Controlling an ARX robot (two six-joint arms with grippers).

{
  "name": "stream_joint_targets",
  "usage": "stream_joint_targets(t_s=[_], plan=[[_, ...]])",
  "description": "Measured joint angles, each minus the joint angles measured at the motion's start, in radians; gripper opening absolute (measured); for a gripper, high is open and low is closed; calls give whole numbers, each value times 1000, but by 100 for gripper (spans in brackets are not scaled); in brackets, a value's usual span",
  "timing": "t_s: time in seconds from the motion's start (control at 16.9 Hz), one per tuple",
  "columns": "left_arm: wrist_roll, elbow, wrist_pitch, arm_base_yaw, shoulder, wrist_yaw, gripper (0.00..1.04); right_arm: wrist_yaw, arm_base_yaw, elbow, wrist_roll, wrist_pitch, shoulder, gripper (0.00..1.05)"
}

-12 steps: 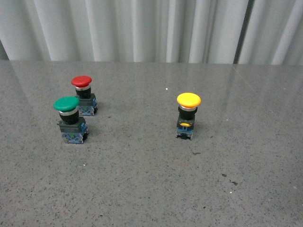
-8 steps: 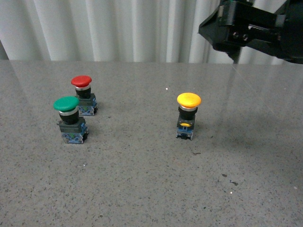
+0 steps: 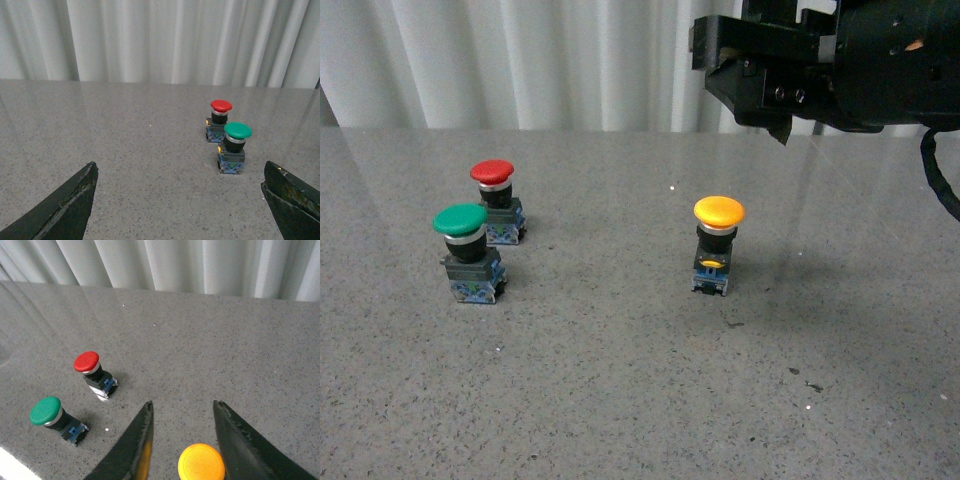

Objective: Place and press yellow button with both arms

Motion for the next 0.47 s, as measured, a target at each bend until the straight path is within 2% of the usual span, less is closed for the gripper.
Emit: stream_joint_targets(t_s=[0.18, 0.3, 0.47], plan=[[0, 0, 0, 0, 0, 0, 98, 5, 12, 10, -7, -2, 17, 24], [0, 0, 0, 0, 0, 0, 98, 16, 24, 32, -21, -6, 54, 2], [0, 0, 0, 0, 0, 0, 98, 22, 31, 47, -43, -32, 98, 2]])
